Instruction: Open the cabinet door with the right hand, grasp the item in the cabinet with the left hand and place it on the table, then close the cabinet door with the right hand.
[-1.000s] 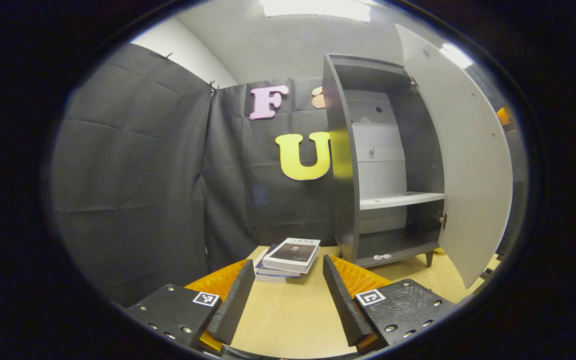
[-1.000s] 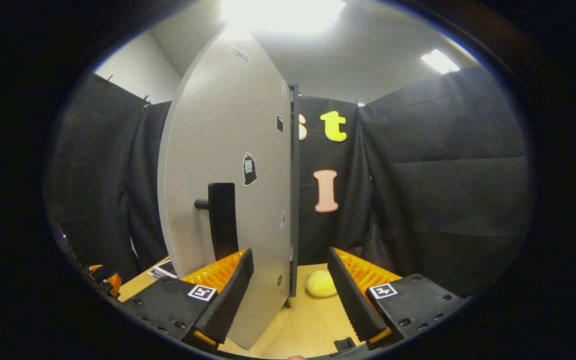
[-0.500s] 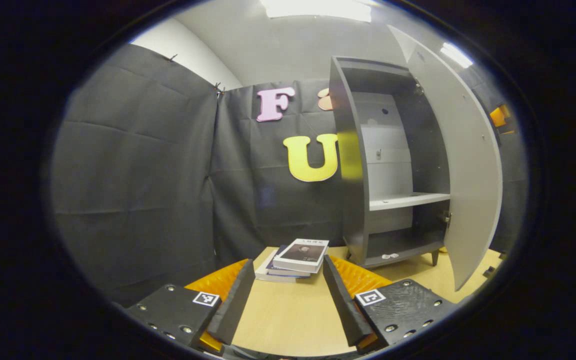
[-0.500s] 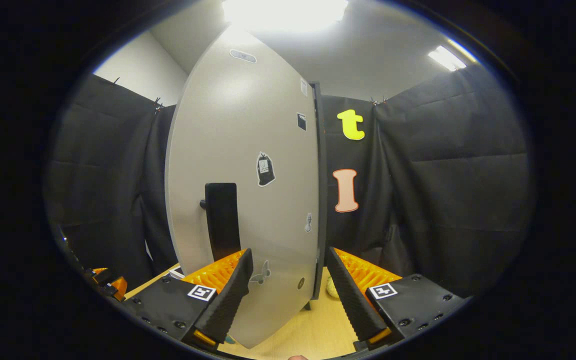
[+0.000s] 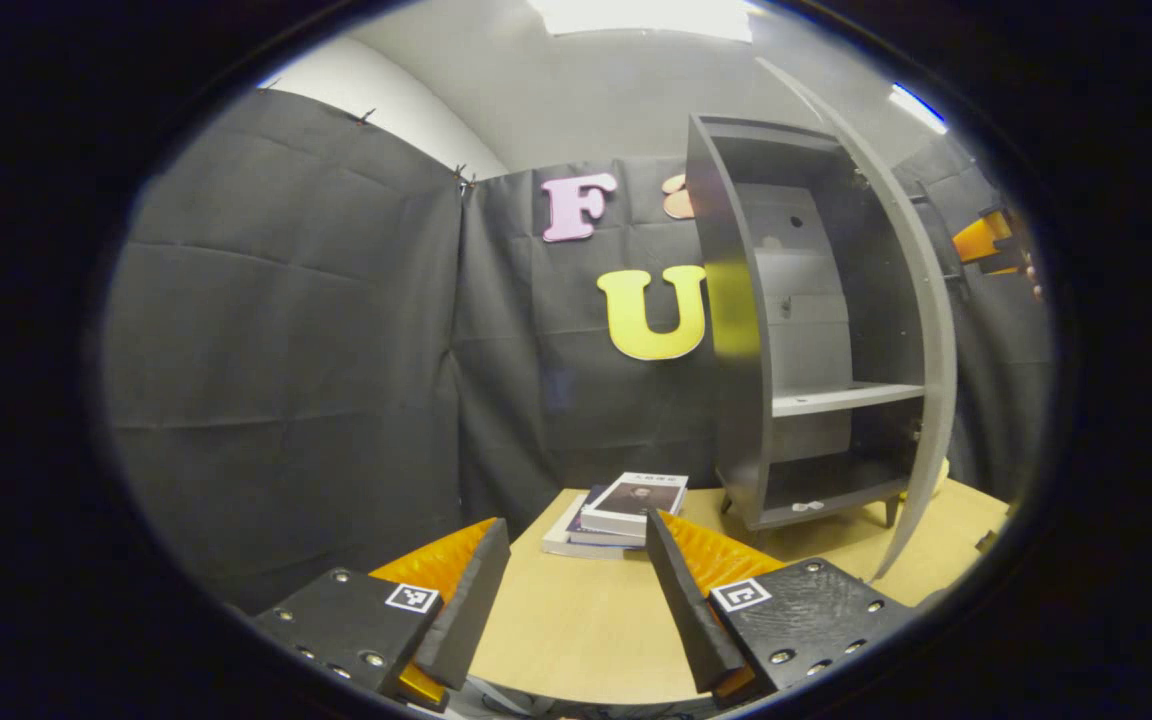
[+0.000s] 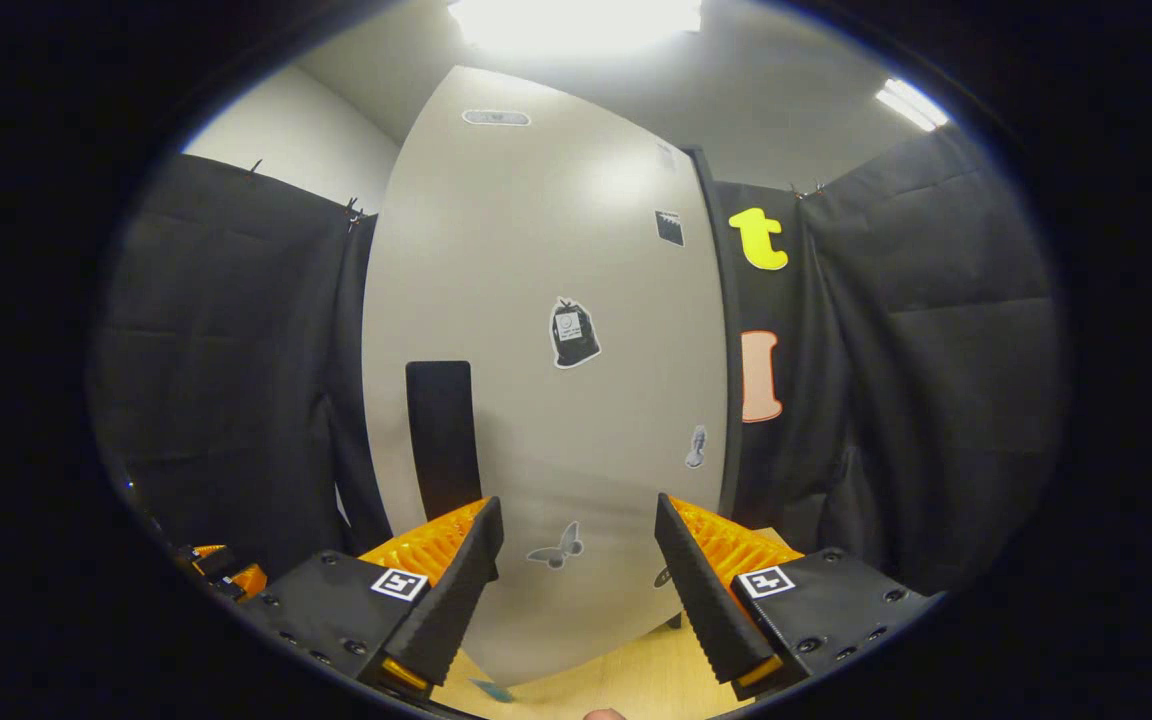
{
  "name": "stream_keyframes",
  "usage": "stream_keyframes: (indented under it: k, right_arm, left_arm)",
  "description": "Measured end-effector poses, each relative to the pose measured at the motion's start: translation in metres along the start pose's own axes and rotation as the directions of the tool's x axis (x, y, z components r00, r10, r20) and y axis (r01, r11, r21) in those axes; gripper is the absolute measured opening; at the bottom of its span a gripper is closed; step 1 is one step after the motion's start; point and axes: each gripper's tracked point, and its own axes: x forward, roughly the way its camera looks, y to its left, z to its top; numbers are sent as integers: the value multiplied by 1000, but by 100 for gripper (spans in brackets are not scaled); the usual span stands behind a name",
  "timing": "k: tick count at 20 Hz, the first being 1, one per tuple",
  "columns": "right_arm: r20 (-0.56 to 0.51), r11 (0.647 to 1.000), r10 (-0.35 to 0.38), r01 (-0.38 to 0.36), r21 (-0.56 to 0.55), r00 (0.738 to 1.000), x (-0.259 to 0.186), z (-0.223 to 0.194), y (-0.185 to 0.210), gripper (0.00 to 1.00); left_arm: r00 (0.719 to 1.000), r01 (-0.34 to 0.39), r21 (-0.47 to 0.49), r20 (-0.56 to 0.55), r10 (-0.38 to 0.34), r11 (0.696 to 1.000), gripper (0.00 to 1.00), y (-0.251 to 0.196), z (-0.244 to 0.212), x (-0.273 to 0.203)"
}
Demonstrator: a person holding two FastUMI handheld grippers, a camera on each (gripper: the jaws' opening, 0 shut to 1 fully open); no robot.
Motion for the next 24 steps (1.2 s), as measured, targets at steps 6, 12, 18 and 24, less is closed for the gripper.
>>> stream_keyframes:
  k: [6,12,18,24]
  right_arm:
    - [13,1000,21,-21,18,1000,8,-5,20,93]
    - [38,999,37,-37,4,999,-3,-3,11,97]
    - [46,1000,-5,7,-29,999,-24,-7,-39,97]
    - [49,999,-35,36,-9,998,-40,-5,-98,97]
  left_arm:
    - [1000,-9,-1,-16,9,1000,83,9,3,-6]
    - [1000,22,17,-17,-21,1000,83,-5,22,4]
    - [998,61,33,-6,-61,998,83,-55,43,9]
    - [996,87,15,21,-87,996,83,-109,69,8]
